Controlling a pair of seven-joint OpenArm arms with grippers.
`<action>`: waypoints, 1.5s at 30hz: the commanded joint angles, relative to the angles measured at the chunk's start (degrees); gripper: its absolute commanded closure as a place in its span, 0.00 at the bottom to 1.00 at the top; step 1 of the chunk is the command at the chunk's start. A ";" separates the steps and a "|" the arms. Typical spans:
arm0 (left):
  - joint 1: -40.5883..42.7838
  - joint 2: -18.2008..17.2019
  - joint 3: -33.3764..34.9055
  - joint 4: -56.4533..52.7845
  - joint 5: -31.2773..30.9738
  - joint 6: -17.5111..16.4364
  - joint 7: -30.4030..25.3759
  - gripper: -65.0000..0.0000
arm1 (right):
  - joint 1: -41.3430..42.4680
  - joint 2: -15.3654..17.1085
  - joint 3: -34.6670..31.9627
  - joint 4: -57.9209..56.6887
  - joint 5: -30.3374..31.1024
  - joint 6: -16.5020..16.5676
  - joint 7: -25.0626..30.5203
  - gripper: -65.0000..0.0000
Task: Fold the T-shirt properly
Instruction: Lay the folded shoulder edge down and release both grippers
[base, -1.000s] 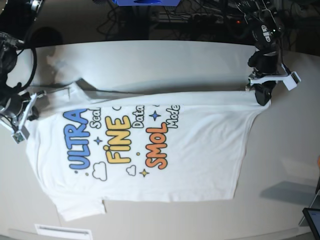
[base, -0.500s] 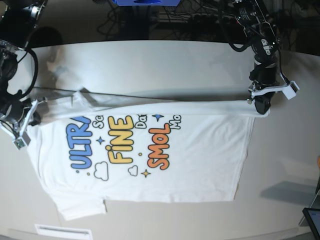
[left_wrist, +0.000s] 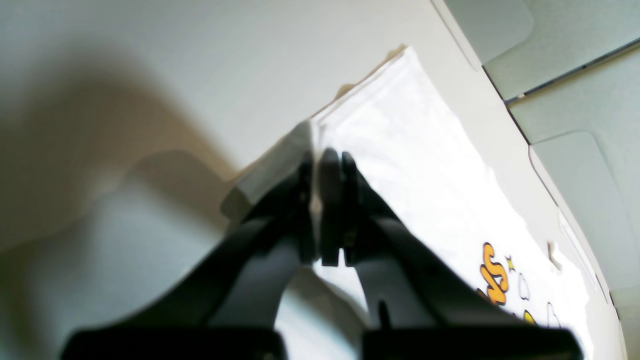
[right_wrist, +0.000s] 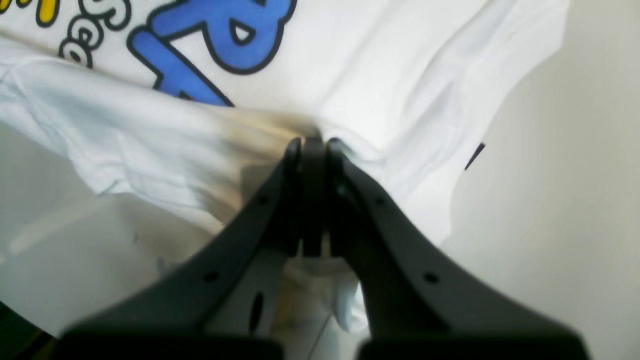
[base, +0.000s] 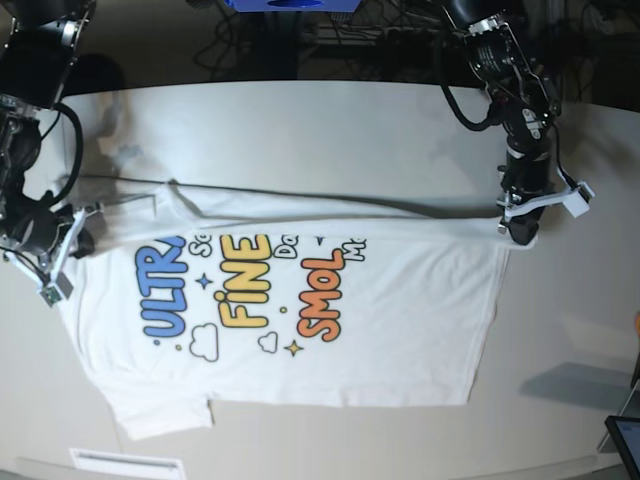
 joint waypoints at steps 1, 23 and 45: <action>-0.89 -0.53 -0.13 -0.03 -0.36 -0.12 -1.32 1.00 | 1.43 1.14 -0.41 0.16 0.51 0.01 1.41 1.00; -12.49 -0.88 -0.22 -14.45 0.07 -0.12 -1.59 1.00 | 6.09 2.28 -4.01 -12.06 0.42 0.01 6.51 1.00; -18.12 -6.24 -0.04 -17.70 0.07 -0.12 -1.59 0.70 | 9.43 2.28 -4.10 -13.64 0.42 0.01 15.57 0.53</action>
